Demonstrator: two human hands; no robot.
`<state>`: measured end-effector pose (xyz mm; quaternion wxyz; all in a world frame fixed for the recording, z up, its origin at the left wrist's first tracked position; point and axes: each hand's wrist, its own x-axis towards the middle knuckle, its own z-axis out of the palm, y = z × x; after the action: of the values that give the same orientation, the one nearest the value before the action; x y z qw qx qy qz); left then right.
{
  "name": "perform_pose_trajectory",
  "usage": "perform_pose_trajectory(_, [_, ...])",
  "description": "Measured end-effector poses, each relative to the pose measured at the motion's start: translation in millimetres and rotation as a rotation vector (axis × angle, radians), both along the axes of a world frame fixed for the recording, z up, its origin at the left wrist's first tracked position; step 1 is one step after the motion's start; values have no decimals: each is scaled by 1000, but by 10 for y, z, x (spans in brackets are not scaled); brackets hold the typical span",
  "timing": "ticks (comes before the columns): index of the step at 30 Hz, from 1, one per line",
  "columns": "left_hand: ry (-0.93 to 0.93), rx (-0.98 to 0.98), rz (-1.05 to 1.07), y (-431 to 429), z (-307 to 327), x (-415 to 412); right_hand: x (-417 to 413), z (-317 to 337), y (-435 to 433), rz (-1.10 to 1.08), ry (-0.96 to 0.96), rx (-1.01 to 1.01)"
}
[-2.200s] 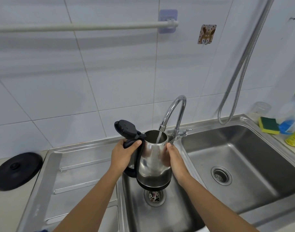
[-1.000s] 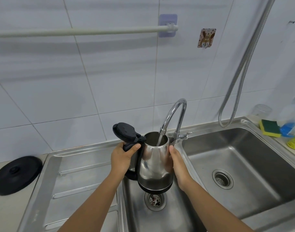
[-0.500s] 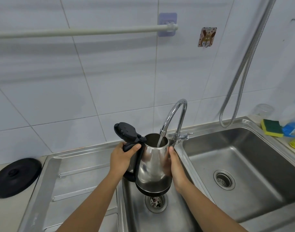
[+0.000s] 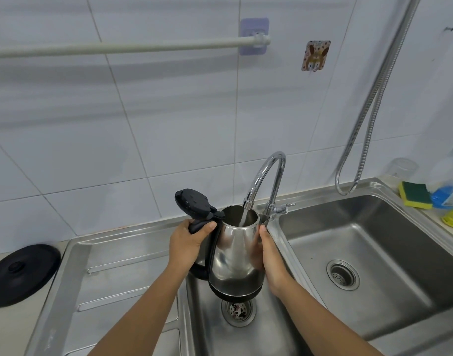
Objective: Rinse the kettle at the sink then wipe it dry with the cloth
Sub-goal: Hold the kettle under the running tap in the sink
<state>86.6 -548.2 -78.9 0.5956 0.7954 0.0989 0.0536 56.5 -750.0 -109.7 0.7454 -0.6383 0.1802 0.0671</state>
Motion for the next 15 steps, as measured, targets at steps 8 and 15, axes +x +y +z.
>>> perform_pose_trajectory(8, [7,21,-1,0,-5,-21,-5,-42,6,-8,23,-19])
perform_pose_trajectory(15, [-1,16,1,19,-4,-17,30,-72,8,-2,9,-1])
